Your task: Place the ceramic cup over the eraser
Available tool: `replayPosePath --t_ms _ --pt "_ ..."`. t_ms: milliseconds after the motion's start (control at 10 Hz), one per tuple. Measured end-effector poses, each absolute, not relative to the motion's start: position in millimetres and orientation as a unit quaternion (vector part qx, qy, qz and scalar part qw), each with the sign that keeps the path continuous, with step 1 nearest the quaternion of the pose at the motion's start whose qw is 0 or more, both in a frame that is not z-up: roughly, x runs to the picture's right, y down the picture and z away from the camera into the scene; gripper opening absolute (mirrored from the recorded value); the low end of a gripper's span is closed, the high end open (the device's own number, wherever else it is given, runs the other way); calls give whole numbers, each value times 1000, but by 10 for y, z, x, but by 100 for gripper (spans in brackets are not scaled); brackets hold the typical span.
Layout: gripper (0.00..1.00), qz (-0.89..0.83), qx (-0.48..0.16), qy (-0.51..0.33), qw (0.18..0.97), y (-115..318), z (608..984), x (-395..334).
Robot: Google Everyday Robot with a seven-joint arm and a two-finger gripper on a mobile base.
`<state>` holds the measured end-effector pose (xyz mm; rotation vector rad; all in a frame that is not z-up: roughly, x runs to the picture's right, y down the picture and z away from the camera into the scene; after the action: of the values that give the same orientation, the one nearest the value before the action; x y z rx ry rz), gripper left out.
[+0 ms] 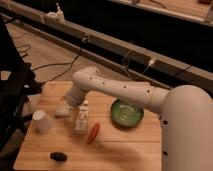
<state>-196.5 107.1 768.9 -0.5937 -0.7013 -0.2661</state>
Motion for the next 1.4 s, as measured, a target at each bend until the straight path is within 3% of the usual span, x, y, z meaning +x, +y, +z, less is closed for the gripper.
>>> replayPosePath --t_ms 700,1400 --pt "80 -143 -272 -406 860 1071 7720 -2842" --pt "80 -185 -308 -463 810 1381 7934 -3717"
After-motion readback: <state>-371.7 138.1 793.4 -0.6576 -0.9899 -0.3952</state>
